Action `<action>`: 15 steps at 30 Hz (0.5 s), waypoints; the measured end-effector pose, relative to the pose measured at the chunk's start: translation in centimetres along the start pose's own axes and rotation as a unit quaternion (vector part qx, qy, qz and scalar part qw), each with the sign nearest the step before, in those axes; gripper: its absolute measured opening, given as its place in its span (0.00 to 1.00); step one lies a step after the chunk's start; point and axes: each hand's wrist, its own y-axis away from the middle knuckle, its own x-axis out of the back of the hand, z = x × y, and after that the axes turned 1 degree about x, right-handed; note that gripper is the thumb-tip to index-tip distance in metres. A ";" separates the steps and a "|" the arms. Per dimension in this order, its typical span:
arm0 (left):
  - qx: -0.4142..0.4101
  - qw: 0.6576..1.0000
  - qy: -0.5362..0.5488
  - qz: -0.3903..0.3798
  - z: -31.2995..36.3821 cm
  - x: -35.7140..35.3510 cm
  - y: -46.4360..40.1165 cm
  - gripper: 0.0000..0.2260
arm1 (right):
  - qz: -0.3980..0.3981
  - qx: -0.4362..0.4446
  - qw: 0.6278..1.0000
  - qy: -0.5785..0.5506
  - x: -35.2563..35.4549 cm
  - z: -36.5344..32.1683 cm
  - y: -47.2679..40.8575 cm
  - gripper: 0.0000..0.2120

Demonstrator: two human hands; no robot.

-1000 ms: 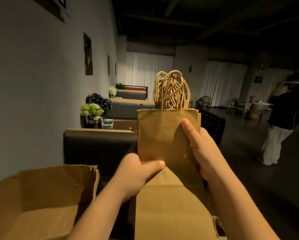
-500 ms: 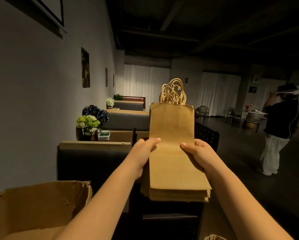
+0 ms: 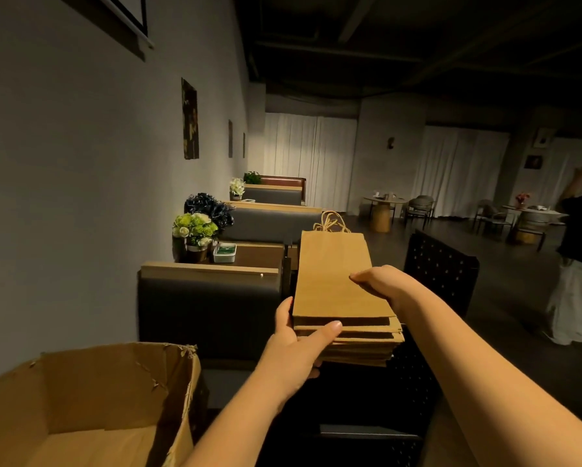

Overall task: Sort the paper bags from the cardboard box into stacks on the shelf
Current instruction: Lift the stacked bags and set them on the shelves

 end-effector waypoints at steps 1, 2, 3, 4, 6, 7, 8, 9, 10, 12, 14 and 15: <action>-0.006 1.000 -0.013 0.013 -0.2 0.1 -0.3 0.40 | -0.006 -0.007 1.000 0.008 -0.1 -0.1 -0.3 0.13; -0.012 0.999 -0.024 0.023 -0.3 0.1 -0.4 0.38 | -0.013 -0.012 1.000 0.006 -0.2 0.0 -0.6 0.13; -0.018 0.999 -0.029 0.029 -0.4 0.2 -0.6 0.37 | -0.019 -0.016 1.000 0.005 -0.3 0.0 -0.8 0.14; -0.024 0.999 -0.030 0.030 -0.4 0.2 -0.8 0.35 | -0.021 -0.016 1.000 0.001 -0.4 0.1 -1.1 0.16; -0.036 0.999 -0.028 0.029 -0.2 0.3 -0.9 0.35 | -0.018 -0.004 1.000 -0.003 -0.5 0.2 -1.8 0.17; -0.043 0.998 -0.029 0.031 -0.2 0.4 -1.0 0.35 | -0.014 0.003 1.000 -0.006 -0.5 0.2 -1.9 0.18; -0.048 0.998 -0.032 0.035 -0.2 0.5 -1.0 0.34 | -0.022 0.006 0.999 -0.023 -0.5 0.2 -1.9 0.17; -0.050 0.997 -0.034 0.039 -0.1 0.6 -1.1 0.32 | -0.040 0.004 0.998 -0.054 -0.4 0.2 -1.9 0.16; -0.052 0.997 -0.037 0.043 -0.1 0.7 -1.2 0.31 | -0.056 0.001 0.994 -0.089 -0.3 0.4 -1.9 0.15; -0.052 0.997 -0.040 0.049 -0.1 0.9 -1.3 0.29 | -0.058 0.008 0.988 -0.142 -0.2 0.7 -2.2 0.16; -0.048 0.997 -0.021 0.048 -0.2 0.9 -1.2 0.33 | -0.062 0.013 0.977 -0.201 -0.5 1.0 -2.3 0.19; -0.043 0.998 -0.002 0.046 -0.2 1.0 -1.2 0.35 | -0.062 0.016 0.975 -0.214 -0.6 1.1 -2.4 0.22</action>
